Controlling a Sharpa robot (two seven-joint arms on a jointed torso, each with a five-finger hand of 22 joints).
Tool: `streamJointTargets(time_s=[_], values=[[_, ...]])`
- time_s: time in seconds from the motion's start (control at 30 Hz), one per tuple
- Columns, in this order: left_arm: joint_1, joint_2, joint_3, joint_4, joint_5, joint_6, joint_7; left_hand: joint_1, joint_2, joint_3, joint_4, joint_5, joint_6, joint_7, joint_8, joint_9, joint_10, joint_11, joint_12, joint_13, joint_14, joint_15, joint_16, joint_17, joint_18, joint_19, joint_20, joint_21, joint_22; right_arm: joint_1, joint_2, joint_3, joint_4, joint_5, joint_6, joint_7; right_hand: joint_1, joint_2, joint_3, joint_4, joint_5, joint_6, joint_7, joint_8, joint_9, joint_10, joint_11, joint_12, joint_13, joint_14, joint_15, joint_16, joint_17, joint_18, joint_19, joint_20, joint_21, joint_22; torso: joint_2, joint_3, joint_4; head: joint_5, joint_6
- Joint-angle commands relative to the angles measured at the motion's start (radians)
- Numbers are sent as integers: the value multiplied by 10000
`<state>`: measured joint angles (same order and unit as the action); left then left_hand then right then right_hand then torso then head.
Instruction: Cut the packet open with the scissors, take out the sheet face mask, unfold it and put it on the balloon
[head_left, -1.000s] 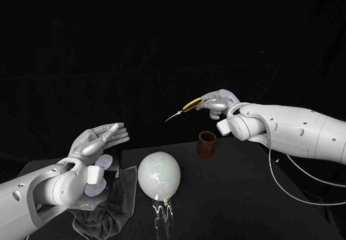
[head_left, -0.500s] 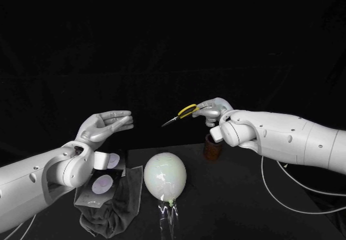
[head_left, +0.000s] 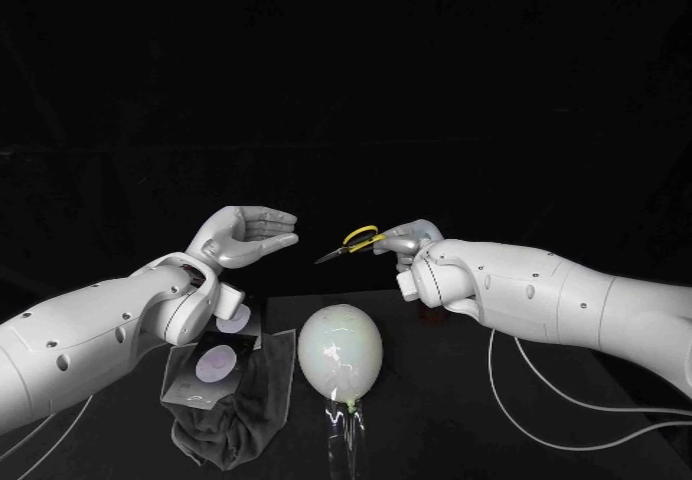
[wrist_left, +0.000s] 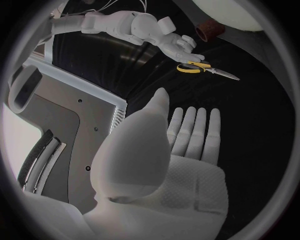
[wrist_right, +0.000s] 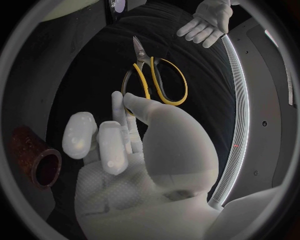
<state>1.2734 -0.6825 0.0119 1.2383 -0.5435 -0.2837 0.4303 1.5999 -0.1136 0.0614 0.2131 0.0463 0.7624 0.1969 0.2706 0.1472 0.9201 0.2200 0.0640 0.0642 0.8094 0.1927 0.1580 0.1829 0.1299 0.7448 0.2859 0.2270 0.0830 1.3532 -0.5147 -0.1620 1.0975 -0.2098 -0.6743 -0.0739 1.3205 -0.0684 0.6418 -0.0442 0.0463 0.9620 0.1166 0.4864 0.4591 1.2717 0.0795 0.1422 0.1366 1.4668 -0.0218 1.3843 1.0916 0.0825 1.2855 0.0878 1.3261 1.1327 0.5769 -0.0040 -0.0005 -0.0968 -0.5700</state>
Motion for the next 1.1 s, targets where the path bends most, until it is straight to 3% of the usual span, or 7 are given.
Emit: streamJointTargets(time_s=[0.03, 0.37, 0.53, 0.73, 0.9, 1.0, 1.1], values=[[54, 168, 21, -183, -1490, -609, -679, -25, -158, -44, 69, 34, 50, 645, -52, 20, 100, -35, 41, 12, 185, -50, 77, 47, 290, 215, 7, 125, 45, -88, 162, 10, -82, 592, -371, 24, 9, 111, 45, -5, 24, 46, -6, 31, 21, 443, -344, 37, 6, 148, -51, -61, 6, 119, 32, -43, -25, 3, 24, -5, 8, 63, -31], [164, 944, -29, -1193, -3178, -450, -1587, -277, -340, -512, 437, 27, 23, 627, -86, 33, 178, -27, 5, 1, -174, 36, -236, -50, 45, -306, 61, -195, -126, -282, 345, 14, 9, 824, -668, 310, -2, 100, 89, -25, 23, 31, -10, 59, 61, 444, -349, 48, 32, 145, -58, -75, -23, 118, 36, -50, -24, 10, 1, -6, -3, 197, -190], [219, 1370, -158, -1786, -3722, -127, -1886, -251, -337, -760, 595, 27, -78, 621, -142, 22, 96, -4, -17, -7, -442, 68, -366, -129, -48, -383, 56, -248, -140, -311, 360, 19, 133, 891, -712, 405, -9, 97, 113, -35, 23, 26, -13, 76, 84, 450, -353, 58, 48, 150, -61, -69, -9, 117, 41, -54, -21, 17, 10, 1, -38, 273, -228], [240, 1654, -278, -2083, -3938, 170, -1977, -186, -274, -854, 655, 26, -39, 535, -128, 38, 47, 5, -17, -8, -494, 80, -410, -150, -78, -415, 51, -272, -142, -322, 365, 25, 313, 922, -691, 446, -13, 92, 128, -42, 23, 23, -14, 86, 98, 451, -354, 62, 57, 150, -63, -71, -14, 116, 45, -57, -19, 23, 18, 10, -24, 300, -257], [245, 1794, -343, -2212, -3951, 320, -1981, -103, -186, -913, 680, 26, 10, 406, -102, 58, 78, 4, 5, 1, -409, 81, -411, -141, -64, -427, 35, -283, -139, -325, 355, 29, 422, 932, -774, 498, -15, 91, 138, -47, 24, 21, -15, 91, 105, 450, -355, 64, 62, 152, -64, -69, -11, 120, 32, -58, -30, 4, 5, 4, -19, 304, -288], [245, 1878, -383, -2299, -3945, 404, -1954, -8, -66, -931, 674, 26, 154, 422, -26, 98, 202, -55, 45, 14, -248, 54, -384, -115, 21, -471, -5, -313, -144, -326, 331, 33, 520, 946, -827, 541, -17, 88, 148, -52, 24, 18, -16, 96, 113, 449, -356, 65, 67, 152, -65, -69, -12, 118, 38, -59, -25, 13, 6, 0, -23, 303, -309], [245, 1944, -415, -2383, -3889, 503, -1913, 96, 81, -973, 663, 25, 308, 277, 47, 140, 350, -105, 53, 15, -78, 16, -351, -92, 168, -491, -17, -333, -142, -327, 323, 35, 593, 963, -850, 598, -17, 88, 148, -52, 24, 18, -16, 96, 113, 449, -356, 65, 67, 152, -65, -69, -12, 118, 38, -59, -25, 13, 5, -6, -15, 295, -317]])
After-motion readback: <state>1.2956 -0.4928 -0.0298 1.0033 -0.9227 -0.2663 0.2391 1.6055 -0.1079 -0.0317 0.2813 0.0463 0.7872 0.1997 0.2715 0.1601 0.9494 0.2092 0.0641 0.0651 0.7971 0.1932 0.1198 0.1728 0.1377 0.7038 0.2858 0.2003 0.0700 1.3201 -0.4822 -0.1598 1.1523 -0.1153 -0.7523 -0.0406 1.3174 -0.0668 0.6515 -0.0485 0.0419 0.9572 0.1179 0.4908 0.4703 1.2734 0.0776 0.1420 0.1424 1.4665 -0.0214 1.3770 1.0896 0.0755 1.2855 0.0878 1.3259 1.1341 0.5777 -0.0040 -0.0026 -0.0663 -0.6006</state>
